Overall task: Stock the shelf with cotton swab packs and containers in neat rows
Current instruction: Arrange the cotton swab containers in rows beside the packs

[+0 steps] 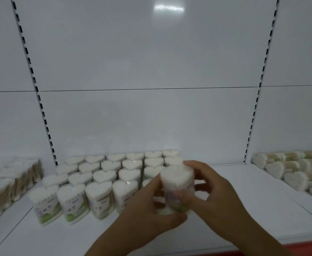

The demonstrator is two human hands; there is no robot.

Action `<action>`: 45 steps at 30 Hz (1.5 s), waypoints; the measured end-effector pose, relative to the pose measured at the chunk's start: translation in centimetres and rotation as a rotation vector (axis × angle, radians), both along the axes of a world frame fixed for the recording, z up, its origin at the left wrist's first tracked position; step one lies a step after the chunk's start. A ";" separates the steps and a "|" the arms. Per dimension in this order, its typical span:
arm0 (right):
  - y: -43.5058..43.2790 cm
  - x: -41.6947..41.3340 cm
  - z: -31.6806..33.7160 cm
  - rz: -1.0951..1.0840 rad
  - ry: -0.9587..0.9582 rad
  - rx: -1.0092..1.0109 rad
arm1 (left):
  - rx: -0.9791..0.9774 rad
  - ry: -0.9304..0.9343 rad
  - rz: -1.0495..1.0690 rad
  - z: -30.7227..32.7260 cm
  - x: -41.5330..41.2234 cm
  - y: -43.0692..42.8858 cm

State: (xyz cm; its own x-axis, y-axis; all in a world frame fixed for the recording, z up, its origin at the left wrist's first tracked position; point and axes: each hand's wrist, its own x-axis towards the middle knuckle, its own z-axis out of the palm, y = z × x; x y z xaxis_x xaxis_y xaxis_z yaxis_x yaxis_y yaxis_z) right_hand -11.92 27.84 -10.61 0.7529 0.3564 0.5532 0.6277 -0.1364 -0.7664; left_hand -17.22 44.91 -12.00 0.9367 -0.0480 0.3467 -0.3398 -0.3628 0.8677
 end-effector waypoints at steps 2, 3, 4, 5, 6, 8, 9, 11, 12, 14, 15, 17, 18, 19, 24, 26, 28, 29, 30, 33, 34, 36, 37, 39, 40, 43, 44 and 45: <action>-1.3 1.4 -0.2 -0.119 0.006 0.030 | 0.213 -0.142 0.143 0.6 0.3 1.2; -1.7 2.2 -0.5 -0.150 0.036 0.023 | 0.367 -0.235 0.217 0.8 0.5 2.1; -1.9 2.9 -1.1 -0.154 0.081 0.008 | 0.528 -0.297 0.282 0.9 0.8 2.9; -1.9 3.5 -1.8 -0.139 0.129 -0.014 | 0.671 -0.301 0.329 0.9 1.1 3.6; -1.7 3.9 -2.6 -0.117 0.175 -0.039 | 0.797 -0.257 0.361 0.7 1.5 4.2; -1.0 4.4 -4.0 -0.080 0.232 -0.077 | 1.031 -0.128 0.389 -0.2 2.3 4.7; -0.7 4.5 -4.5 -0.078 0.233 -0.094 | 1.112 -0.075 0.384 -0.8 2.6 4.7; -0.1 4.8 -5.2 -0.150 0.117 -0.202 | 1.194 -0.038 0.364 -1.7 3.2 4.6; 0.2 4.8 -5.3 -0.202 0.026 -0.277 | 1.224 -0.045 0.362 -1.9 3.4 4.6; 0.7 4.6 -5.6 -0.276 -0.093 -0.353 | 1.249 -0.067 0.376 -2.2 3.6 4.6; 0.9 4.5 -5.7 -0.298 -0.103 -0.371 | 1.247 -0.080 0.380 -2.2 3.7 4.6; 1.0 4.2 -5.7 -0.327 -0.102 -0.420 | 1.244 -0.077 0.366 -2.2 3.9 4.6; 1.0 4.0 -5.6 -0.326 -0.101 -0.460 | 1.248 -0.062 0.350 -2.1 4.0 4.7; 0.9 3.7 -5.5 -0.322 -0.097 -0.508 | 1.257 -0.045 0.336 -1.9 4.0 4.8; -1.7 2.7 -4.5 -0.381 -0.108 -0.687 | 1.323 -0.061 0.305 -0.2 4.5 4.5; -4.3 2.7 -3.2 -0.393 -0.174 -0.777 | 1.271 -0.155 0.244 1.4 4.6 2.9; -8.1 3.4 -1.4 -0.415 -0.236 -0.967 | 1.164 -0.221 0.120 3.0 5.2 0.7; -10.3 3.9 -0.5 -0.443 -0.243 -1.073 | 1.140 -0.224 0.055 3.4 5.8 -0.6; -12.7 4.5 0.4 -0.478 -0.232 -1.168 | 1.114 -0.201 -0.011 3.5 6.7 -1.9; -20.4 5.4 2.6 -0.579 -0.163 -1.281 | 1.127 -0.083 -0.117 4.7 9.5 -7.3; -23.0 5.4 3.1 -0.607 -0.145 -1.263 | 1.097 -0.062 -0.127 5.1 10.5 -9.6; -28.2 5.0 3.3 -0.657 -0.125 -1.222 | 1.034 -0.019 -0.163 5.6 11.9 -14.9; -30.8 4.6 3.1 -0.672 -0.110 -1.222 | 1.016 -0.010 -0.187 5.5 12.5 -17.6; -35.9 3.7 2.4 -0.699 -0.074 -1.246 | 1.030 -0.012 -0.247 4.9 13.7 -22.8; -38.4 3.4 1.9 -0.712 -0.049 -1.248 | 1.046 -0.015 -0.281 4.6 14.1 -25.4; -44.8 2.6 0.8 -0.774 0.036 -1.164 | 1.061 -0.036 -0.371 4.1 15.5 -32.1; -46.6 2.7 0.4 -0.799 0.042 -1.120 | 1.050 -0.045 -0.390 4.2 16.2 -34.0; -48.2 2.8 -0.1 -0.817 0.045 -1.086 | 1.033 -0.053 -0.403 4.3 16.9 -35.7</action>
State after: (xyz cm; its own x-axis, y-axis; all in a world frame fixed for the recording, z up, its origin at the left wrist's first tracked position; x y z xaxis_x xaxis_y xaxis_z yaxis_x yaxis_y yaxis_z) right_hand -9.15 -20.33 -10.73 0.9671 0.0400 0.2513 0.0550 -0.9971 -0.0528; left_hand -0.29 9.19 -7.73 0.7726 -0.6349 0.0028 -0.6234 -0.7578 0.1926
